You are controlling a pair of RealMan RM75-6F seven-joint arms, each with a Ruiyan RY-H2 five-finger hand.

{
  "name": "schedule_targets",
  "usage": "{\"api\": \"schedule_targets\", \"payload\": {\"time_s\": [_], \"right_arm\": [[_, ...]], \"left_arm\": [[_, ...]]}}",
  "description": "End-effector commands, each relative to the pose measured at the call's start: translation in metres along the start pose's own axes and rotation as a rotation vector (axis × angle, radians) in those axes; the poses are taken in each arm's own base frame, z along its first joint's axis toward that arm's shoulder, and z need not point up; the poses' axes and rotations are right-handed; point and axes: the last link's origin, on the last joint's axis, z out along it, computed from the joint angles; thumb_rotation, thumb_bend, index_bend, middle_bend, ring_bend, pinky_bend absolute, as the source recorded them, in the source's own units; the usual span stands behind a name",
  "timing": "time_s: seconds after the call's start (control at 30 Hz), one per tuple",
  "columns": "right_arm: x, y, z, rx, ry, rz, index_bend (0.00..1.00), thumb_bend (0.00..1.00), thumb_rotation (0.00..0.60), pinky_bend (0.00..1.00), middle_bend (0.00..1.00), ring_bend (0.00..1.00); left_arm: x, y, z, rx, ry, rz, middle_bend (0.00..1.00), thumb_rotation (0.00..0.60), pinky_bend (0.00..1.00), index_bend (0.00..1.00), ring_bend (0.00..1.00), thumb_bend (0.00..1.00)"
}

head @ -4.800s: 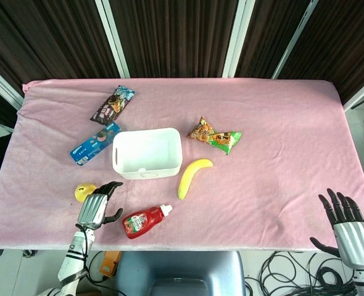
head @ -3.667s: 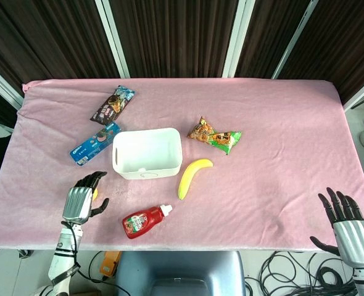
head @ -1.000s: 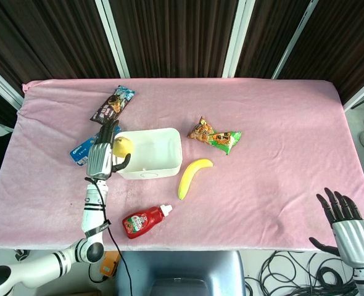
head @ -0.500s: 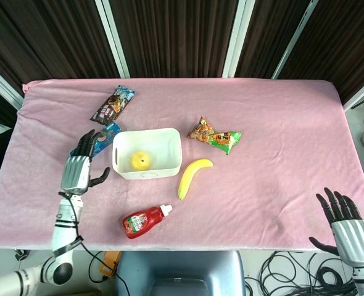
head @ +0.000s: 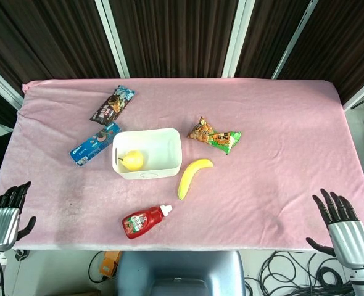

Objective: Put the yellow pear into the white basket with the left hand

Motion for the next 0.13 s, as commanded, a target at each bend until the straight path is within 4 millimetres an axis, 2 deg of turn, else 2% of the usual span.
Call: {"api": "schedule_targets", "payload": {"time_s": [0.03,0.13], "right_arm": [[0.0004,0.0003,-0.0012,0.004,0.001,0.003,0.08,0.10,0.600,0.23,0.04,0.04],[0.0019,0.0015,-0.0029,0.005,0.006,0.012,0.09,0.10,0.600,0.23,0.04,0.04]], "left_arm": [[0.0011,0.0010,-0.0104,-0.028,-0.030,0.008,0.14,0.600,0.25,0.06,0.13,0.33],[-0.0002,0.0031,-0.0124,-0.032,-0.044,0.023,0.14,0.600,0.25,0.06,0.13,0.33]]}}
